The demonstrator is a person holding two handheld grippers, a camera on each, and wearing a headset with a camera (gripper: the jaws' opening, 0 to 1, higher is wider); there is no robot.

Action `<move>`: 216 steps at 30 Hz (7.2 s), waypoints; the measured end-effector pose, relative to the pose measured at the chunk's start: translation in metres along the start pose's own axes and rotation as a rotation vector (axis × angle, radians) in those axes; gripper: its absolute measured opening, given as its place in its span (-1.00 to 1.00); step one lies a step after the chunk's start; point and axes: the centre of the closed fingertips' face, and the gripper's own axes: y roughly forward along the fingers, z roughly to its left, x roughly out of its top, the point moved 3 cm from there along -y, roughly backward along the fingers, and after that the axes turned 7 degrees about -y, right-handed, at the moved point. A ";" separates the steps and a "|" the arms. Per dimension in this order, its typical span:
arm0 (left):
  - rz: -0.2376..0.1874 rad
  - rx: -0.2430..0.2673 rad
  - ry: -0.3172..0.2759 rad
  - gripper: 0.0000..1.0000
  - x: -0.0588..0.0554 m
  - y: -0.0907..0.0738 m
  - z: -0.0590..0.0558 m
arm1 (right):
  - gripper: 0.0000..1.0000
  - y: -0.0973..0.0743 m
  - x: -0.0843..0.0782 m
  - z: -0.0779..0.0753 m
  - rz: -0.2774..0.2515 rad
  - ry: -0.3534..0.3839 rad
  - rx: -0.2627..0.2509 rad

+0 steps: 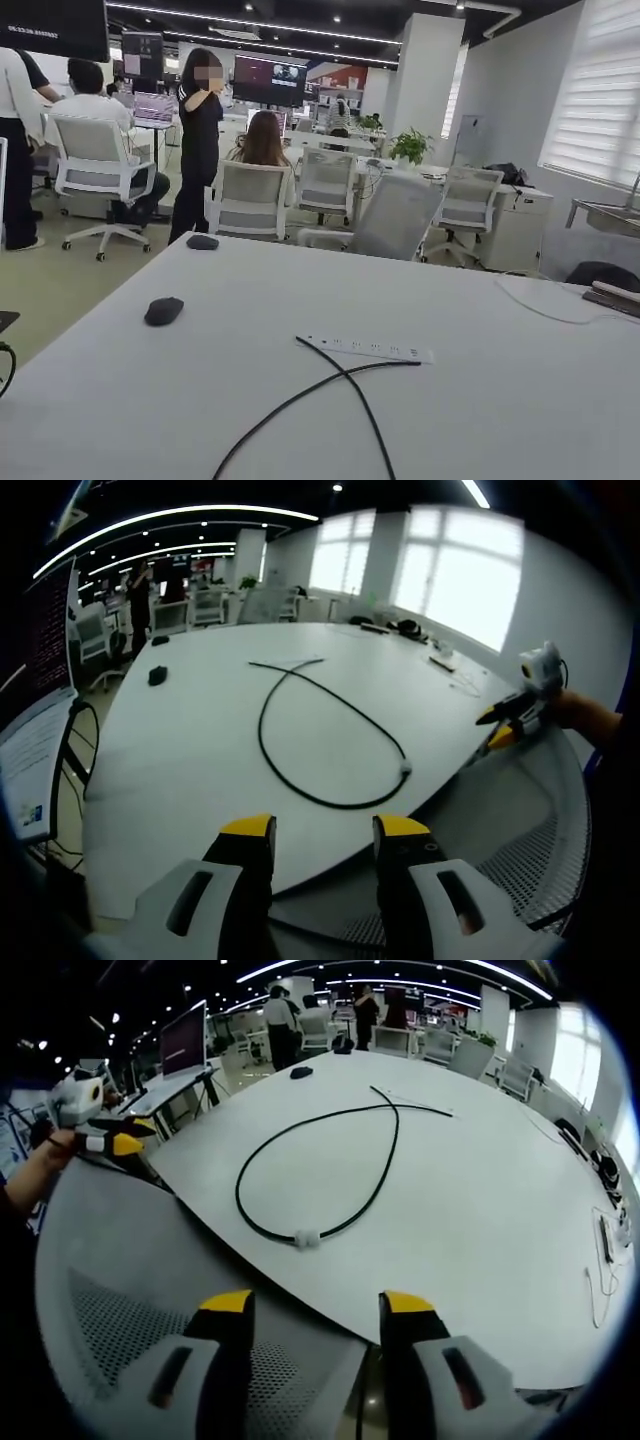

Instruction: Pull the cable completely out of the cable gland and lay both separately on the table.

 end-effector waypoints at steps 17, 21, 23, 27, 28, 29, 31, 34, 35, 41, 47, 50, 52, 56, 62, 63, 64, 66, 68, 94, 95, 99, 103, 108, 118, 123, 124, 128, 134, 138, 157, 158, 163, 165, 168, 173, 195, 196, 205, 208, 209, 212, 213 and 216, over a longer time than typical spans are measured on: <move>-0.008 -0.002 0.006 -0.20 -0.001 -0.005 -0.003 | 0.06 -0.001 0.001 0.005 -0.008 -0.005 0.003; -0.009 0.002 0.010 -0.20 0.001 -0.007 -0.002 | 0.06 -0.001 0.002 0.005 -0.007 -0.009 0.006; -0.010 0.003 0.012 -0.20 0.001 -0.007 -0.002 | 0.06 -0.002 0.002 0.005 -0.008 -0.011 0.007; -0.012 0.004 0.014 -0.20 0.003 -0.007 -0.003 | 0.06 -0.002 0.003 0.005 -0.007 -0.017 0.012; -0.010 0.003 0.016 -0.20 0.003 -0.007 -0.003 | 0.07 -0.003 0.004 0.004 -0.006 -0.019 0.011; -0.008 0.002 0.018 -0.20 0.004 -0.007 -0.003 | 0.07 -0.003 0.004 0.004 -0.006 -0.021 0.010; -0.005 0.003 0.024 -0.18 0.005 -0.007 -0.005 | 0.07 -0.003 0.005 0.003 -0.004 -0.023 0.011; -0.004 -0.001 0.037 -0.18 0.008 -0.007 -0.007 | 0.07 -0.004 0.007 0.003 -0.006 -0.028 0.015; -0.001 0.000 0.043 -0.18 0.009 -0.007 -0.008 | 0.07 -0.004 0.008 0.003 -0.006 -0.031 0.015; -0.013 -0.023 0.081 -0.20 0.026 -0.001 -0.022 | 0.06 -0.004 0.006 0.004 -0.007 -0.028 0.019; -0.023 -0.079 0.171 -0.21 0.048 0.015 -0.047 | 0.08 -0.011 0.010 0.011 -0.012 -0.071 0.033; -0.006 -0.119 0.199 -0.22 0.053 0.026 -0.060 | 0.08 -0.018 0.014 0.013 -0.009 -0.087 0.025; 0.010 -0.142 0.230 -0.22 0.056 0.034 -0.070 | 0.08 -0.020 0.018 0.014 -0.022 -0.093 0.027; 0.034 -0.197 0.264 -0.23 0.060 0.054 -0.085 | 0.08 -0.025 0.023 0.015 -0.043 -0.082 0.021; 0.048 -0.225 0.309 -0.24 0.071 0.077 -0.097 | 0.05 -0.030 0.029 0.015 -0.074 -0.076 0.004; 0.050 -0.231 0.308 -0.24 0.073 0.082 -0.098 | 0.05 -0.033 0.030 0.014 -0.080 -0.075 -0.001; 0.054 -0.234 0.309 -0.24 0.074 0.086 -0.100 | 0.05 -0.034 0.030 0.014 -0.084 -0.072 -0.004; 0.066 -0.240 0.317 -0.25 0.074 0.095 -0.104 | 0.03 -0.037 0.030 0.012 -0.092 -0.066 -0.016; 0.077 -0.249 0.323 -0.27 0.073 0.102 -0.109 | 0.01 -0.038 0.031 0.013 -0.093 -0.069 -0.020; 0.487 -0.343 0.426 -0.28 -0.036 0.235 -0.146 | -0.04 -0.049 0.021 0.006 -0.156 0.011 -0.051; 0.491 -0.324 0.414 -0.30 -0.040 0.238 -0.144 | -0.04 -0.050 0.020 0.005 -0.158 0.016 -0.052; 0.456 -0.319 0.361 -0.41 -0.045 0.250 -0.141 | -0.05 -0.055 0.017 0.001 -0.169 0.030 -0.057; 0.461 -0.293 0.342 -0.52 -0.040 0.251 -0.138 | -0.06 -0.057 0.017 -0.001 -0.169 0.027 -0.061; 0.478 -0.295 0.336 -0.66 -0.042 0.249 -0.139 | -0.06 -0.057 0.020 -0.002 -0.171 0.014 -0.054; 0.453 -0.314 0.433 -0.66 -0.005 0.212 -0.130 | -0.09 -0.045 0.035 0.001 -0.172 -0.041 -0.005; 0.399 -0.321 0.508 -0.66 0.011 0.182 -0.128 | -0.09 -0.039 0.045 0.007 -0.178 -0.081 0.048; 0.389 -0.325 0.504 -0.66 0.014 0.177 -0.128 | -0.10 -0.038 0.046 0.007 -0.177 -0.085 0.053; 0.339 -0.339 0.481 -0.66 0.032 0.155 -0.127 | -0.13 -0.027 0.056 0.018 -0.197 -0.089 0.148; 0.301 -0.378 0.499 -0.66 0.048 0.123 -0.132 | -0.16 -0.012 0.071 0.023 -0.176 -0.170 0.232; 0.304 -0.363 0.645 -0.67 0.052 0.103 -0.132 | -0.26 -0.010 0.089 0.034 -0.191 -0.254 0.338; 0.144 -0.425 1.031 -0.67 0.073 0.050 -0.164 | -0.40 0.001 0.138 0.079 -0.109 -0.519 0.719; 0.130 -0.422 1.047 -0.67 0.074 0.048 -0.166 | -0.42 0.000 0.138 0.082 -0.105 -0.526 0.747; 0.062 -0.394 1.110 -0.68 0.086 0.041 -0.169 | -0.46 -0.008 0.146 0.084 -0.124 -0.549 0.771; 0.025 -0.390 1.121 -0.68 0.092 0.038 -0.169 | -0.51 -0.011 0.154 0.080 -0.155 -0.537 0.776; -0.002 -0.401 1.103 -0.68 0.100 0.034 -0.169 | -0.59 -0.017 0.161 0.077 -0.179 -0.520 0.792; -0.049 -0.475 1.047 -0.68 0.111 0.025 -0.174 | -0.64 -0.030 0.167 0.079 -0.210 -0.550 0.852; 0.088 -0.463 0.737 -0.69 0.112 0.034 -0.157 | -0.78 -0.026 0.177 0.088 -0.249 -0.896 0.532; 0.089 -0.468 0.744 -0.69 0.113 0.035 -0.156 | -0.78 -0.026 0.176 0.089 -0.247 -0.930 0.507; 0.130 -0.529 0.586 -0.69 0.110 0.038 -0.157 | -0.78 -0.028 0.170 0.091 -0.273 -1.216 0.257; 0.135 -0.541 0.571 -0.69 0.108 0.039 -0.160 | -0.77 -0.028 0.166 0.091 -0.261 -1.237 0.247; 0.134 -0.539 0.584 -0.69 0.107 0.039 -0.161 | -0.76 -0.028 0.166 0.091 -0.258 -1.238 0.248; 0.132 -0.515 0.728 -0.69 0.103 0.039 -0.163 | -0.57 -0.027 0.169 0.086 -0.248 -1.150 0.272; 0.131 -0.505 0.799 -0.69 0.100 0.039 -0.165 | -0.46 -0.028 0.169 0.085 -0.254 -1.140 0.293; 0.134 -0.495 0.872 -0.69 0.095 0.038 -0.170 | -0.46 -0.030 0.169 0.087 -0.244 -1.047 0.420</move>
